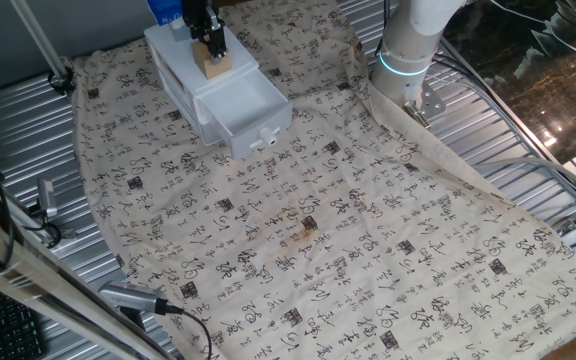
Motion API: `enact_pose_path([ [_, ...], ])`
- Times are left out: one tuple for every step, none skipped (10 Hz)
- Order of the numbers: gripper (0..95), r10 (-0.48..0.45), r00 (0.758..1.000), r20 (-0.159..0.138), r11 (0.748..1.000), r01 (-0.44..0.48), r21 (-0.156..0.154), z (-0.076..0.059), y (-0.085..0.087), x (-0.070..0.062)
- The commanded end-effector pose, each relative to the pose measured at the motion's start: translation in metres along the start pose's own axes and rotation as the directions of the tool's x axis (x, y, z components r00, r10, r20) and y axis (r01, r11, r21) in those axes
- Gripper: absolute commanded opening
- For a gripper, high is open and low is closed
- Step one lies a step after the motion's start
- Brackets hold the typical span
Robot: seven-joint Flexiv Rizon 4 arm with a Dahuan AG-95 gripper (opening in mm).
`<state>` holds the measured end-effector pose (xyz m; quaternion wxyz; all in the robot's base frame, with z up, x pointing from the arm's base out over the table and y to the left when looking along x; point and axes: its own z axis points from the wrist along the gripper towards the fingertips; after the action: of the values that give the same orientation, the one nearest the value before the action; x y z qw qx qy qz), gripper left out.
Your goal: Put things in the drawer
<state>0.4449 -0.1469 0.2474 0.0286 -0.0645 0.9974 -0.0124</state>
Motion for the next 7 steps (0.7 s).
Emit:
enact_pose_path([
  [57.0, 0.001, 1.000, 0.006, 1.000, -0.001, -0.005, -0.0001, -0.0002, -0.0004],
  [57.0, 0.001, 1.000, 0.006, 1.000, -0.001, -0.005, 0.0000, -0.0001, -0.0004],
  [57.0, 0.001, 1.000, 0.007, 1.000, -0.001, -0.005, 0.0000, 0.0000, -0.0004],
  [38.0, 0.010, 1.000, 0.007, 1.000, -0.010, -0.005, 0.0001, 0.0001, -0.0004],
  [0.0, 0.019, 1.000, 0.007, 1.000, -0.019, -0.005, 0.0002, 0.0003, -0.0005],
  [0.0, 0.021, 1.000, 0.009, 1.000, -0.021, -0.005, 0.0003, 0.0004, -0.0005],
  [0.0, 0.022, 1.000, 0.009, 1.000, -0.022, -0.008, 0.0003, 0.0004, -0.0005],
])
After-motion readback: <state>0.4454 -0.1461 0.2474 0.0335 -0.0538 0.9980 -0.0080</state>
